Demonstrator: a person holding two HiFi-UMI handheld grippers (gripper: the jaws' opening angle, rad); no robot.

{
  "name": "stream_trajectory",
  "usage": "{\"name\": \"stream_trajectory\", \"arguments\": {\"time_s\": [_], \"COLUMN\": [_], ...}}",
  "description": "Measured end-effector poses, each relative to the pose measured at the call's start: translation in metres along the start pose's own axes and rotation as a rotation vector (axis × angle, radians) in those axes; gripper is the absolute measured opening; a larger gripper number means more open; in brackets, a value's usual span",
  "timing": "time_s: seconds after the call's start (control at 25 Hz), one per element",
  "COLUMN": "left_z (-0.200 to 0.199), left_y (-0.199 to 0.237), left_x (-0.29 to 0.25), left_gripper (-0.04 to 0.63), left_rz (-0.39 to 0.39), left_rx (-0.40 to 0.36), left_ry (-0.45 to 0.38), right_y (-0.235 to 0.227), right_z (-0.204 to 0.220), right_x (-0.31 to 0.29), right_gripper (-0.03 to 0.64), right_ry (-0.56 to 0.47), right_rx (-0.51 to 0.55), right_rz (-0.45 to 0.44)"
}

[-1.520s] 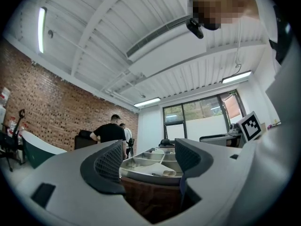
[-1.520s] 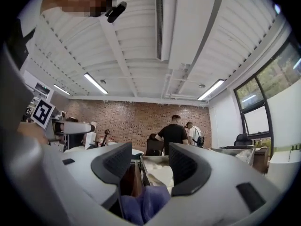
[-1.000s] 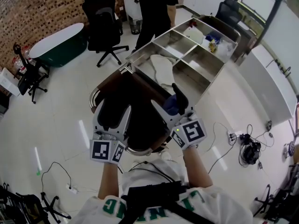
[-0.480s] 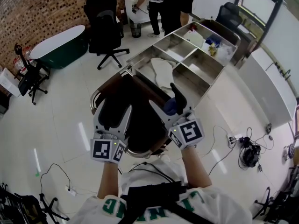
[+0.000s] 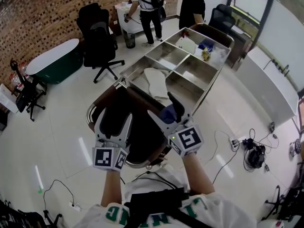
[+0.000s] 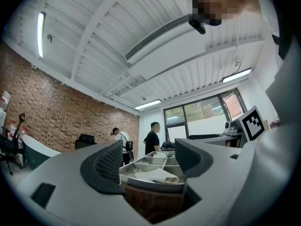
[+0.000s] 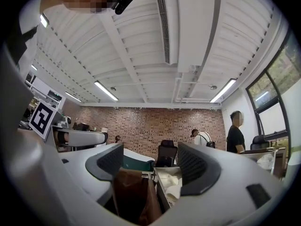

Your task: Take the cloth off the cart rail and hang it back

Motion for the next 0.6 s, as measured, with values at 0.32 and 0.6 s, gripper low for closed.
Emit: {"name": "stream_trajectory", "arguments": {"time_s": [0.32,0.6], "left_z": [0.001,0.002], "left_y": [-0.021,-0.039], "left_x": [-0.018,-0.027], "left_gripper": [0.342,0.342], "left_rz": [0.047,0.055], "left_rx": [0.001,0.016], "left_ry": [0.001,-0.002], "right_y": [-0.021,-0.034], "right_z": [0.003,0.007], "right_x": [0.017,0.033], "right_gripper": [0.383,0.383], "right_ry": [-0.003,-0.003], "right_rx": [0.031,0.018], "right_rz": [0.033,0.039]}}
Point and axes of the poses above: the fingertips, and each gripper's own axes: x backward along the fingers, y to its left, z out of its underside, the point moved 9 cm from there along x, backward along the fingers, and after that the axes turned 8 degrees about y, right-handed, at the moved point
